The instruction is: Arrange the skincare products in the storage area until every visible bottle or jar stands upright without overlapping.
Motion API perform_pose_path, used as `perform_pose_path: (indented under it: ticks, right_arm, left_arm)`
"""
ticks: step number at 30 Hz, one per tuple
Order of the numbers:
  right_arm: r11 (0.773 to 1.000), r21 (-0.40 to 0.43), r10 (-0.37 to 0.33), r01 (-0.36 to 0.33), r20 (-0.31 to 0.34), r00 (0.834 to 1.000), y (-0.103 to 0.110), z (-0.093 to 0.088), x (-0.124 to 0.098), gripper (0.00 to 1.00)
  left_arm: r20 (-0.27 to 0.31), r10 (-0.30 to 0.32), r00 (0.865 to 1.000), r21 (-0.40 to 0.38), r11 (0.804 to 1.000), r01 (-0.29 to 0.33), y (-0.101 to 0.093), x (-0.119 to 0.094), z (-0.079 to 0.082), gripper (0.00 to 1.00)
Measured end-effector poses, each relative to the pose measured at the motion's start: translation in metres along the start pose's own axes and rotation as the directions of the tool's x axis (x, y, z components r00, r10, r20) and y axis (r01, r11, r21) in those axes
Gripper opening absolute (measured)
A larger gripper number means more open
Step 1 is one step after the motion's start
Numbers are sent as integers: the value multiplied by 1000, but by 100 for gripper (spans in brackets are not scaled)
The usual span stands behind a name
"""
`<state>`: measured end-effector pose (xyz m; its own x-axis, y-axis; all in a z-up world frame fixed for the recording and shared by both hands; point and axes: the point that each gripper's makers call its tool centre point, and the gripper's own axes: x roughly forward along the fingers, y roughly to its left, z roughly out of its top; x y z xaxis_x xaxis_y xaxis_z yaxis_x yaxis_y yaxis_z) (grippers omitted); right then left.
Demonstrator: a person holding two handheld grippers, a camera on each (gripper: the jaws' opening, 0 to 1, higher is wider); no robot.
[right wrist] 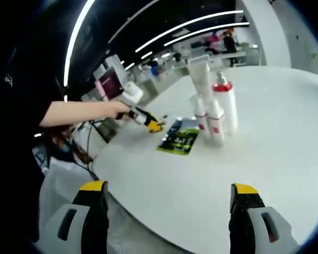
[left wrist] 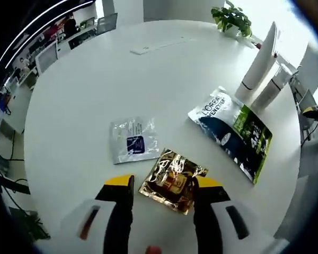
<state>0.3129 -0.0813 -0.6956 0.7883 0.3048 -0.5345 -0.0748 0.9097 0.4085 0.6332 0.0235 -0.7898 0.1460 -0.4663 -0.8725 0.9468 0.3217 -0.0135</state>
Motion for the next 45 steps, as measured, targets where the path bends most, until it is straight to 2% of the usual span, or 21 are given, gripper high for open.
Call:
perform_pose_path:
  ticks: [5, 10, 14, 16, 18, 21, 22, 24, 27, 32, 33, 36, 45]
  right_arm:
    - [1000, 2, -1, 1, -1, 1000, 0, 0, 0, 98]
    - [1000, 3, -3, 3, 0, 1000, 0, 0, 0, 98]
    - [1000, 5, -5, 5, 1, 1000, -1, 0, 0, 98]
    - [1000, 4, -5, 5, 2, 1000, -1, 0, -1, 98]
    - [1000, 5, -7, 7, 3, 1000, -1, 0, -1, 98]
    - [1000, 8, -8, 8, 7, 1000, -2, 1, -1, 98]
    - [1000, 8, -7, 7, 8, 1000, -1, 1, -1, 98]
    - [1000, 7, -5, 5, 6, 1000, -1, 1, -1, 98]
    - [1000, 5, -3, 3, 1, 1000, 0, 0, 0, 98]
    - [1000, 6, -3, 3, -3, 1000, 0, -1, 0, 98]
    - [1000, 5, -3, 3, -5, 1000, 0, -1, 0, 98]
    - [1000, 4, -3, 3, -8, 1000, 0, -2, 0, 98]
    - [1000, 8, -9, 9, -5, 1000, -1, -1, 0, 98]
  left_arm:
    - [19, -29, 999, 55, 998, 28, -7, 2, 4, 40]
    - [32, -77, 996, 169, 983, 71, -22, 4, 11, 33]
    - [27, -68, 997, 257, 965, 59, -24, 3, 14, 37]
    - [19, -50, 999, 270, 962, 44, -22, 1, 12, 39]
    - [30, -18, 999, 253, 967, 10, -16, -5, 10, 37]
    - [56, 42, 998, 112, 993, -48, -10, -14, 2, 37]
    - [56, 52, 997, 59, 997, -55, -10, -17, -3, 38]
    - [75, 46, 996, 35, 998, -49, -16, -19, -8, 39]
    - [79, 49, 996, 28, 998, -51, -24, -18, -16, 40]
    - [109, 37, 993, 4, 999, -37, -29, -11, -16, 38]
    - [130, 36, 991, -4, 999, -36, -28, -11, -12, 38]
    - [139, 19, 990, 13, 1000, -21, -30, -7, -7, 38]
    - [144, 18, 989, 17, 1000, -21, -26, -1, 5, 38]
